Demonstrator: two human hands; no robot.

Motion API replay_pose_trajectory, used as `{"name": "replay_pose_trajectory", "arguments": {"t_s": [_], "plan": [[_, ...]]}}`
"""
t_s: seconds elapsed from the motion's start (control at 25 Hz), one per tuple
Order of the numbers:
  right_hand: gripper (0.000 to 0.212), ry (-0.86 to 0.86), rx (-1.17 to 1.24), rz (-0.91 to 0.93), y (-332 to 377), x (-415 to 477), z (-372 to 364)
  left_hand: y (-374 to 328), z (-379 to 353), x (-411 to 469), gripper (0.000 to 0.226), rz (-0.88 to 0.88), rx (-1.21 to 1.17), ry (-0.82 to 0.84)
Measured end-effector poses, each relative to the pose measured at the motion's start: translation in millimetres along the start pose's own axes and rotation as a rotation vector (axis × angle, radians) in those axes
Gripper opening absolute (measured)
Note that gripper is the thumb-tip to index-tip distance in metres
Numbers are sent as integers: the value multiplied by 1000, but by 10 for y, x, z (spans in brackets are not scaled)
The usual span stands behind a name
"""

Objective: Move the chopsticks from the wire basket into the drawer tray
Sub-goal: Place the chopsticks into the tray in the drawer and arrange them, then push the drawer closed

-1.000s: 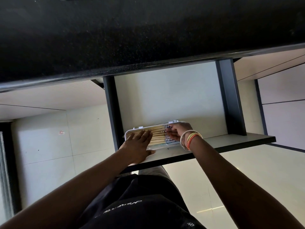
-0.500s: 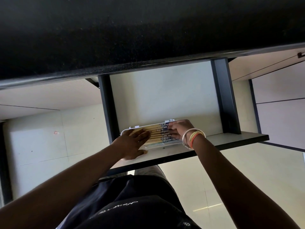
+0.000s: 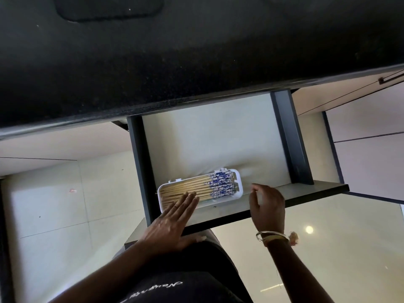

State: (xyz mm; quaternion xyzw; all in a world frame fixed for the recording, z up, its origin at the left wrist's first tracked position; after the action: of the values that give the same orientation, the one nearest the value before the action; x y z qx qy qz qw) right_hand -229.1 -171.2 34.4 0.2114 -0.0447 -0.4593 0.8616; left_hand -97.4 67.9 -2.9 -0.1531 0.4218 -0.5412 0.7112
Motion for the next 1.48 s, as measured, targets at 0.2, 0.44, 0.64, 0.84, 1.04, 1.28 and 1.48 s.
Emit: {"name": "replay_pose_trajectory", "arguments": {"t_s": [0.2,0.44,0.64,0.84,1.04,1.28,1.48], "plan": [[37,-37,-181,67,118,26,-108,-5,66,16,95,-53,318,-166],[64,15,-208,49,283,365,-205,54,527,122,110,25,406,-361],[74,2,-168,57,540,803,-216,263,934,292,123,100,468,-396],[80,-7,-170,96,788,1171,-242,439,1302,467,125,132,524,-452],[80,-44,-171,164,973,1441,-262,538,1595,588,123,178,602,-528],[96,-35,-220,334,1151,1651,-286,675,1815,683,122,258,677,-619],[126,-26,-444,634,1221,1865,-321,803,1950,730,122,276,769,-710]]}}
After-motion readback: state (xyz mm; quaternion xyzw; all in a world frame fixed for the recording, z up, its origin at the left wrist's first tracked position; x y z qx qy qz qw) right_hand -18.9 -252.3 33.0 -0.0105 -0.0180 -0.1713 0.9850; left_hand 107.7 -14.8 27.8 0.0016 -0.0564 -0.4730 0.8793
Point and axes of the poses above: each hand's wrist, its own x-axis towards the middle knuckle, its own z-axis out of the back of the hand, y = z × x, the point moved 6 cm from there along x, towards the middle knuckle, and after that the axes turned 6 degrees about -z, right-handed, at the moved point
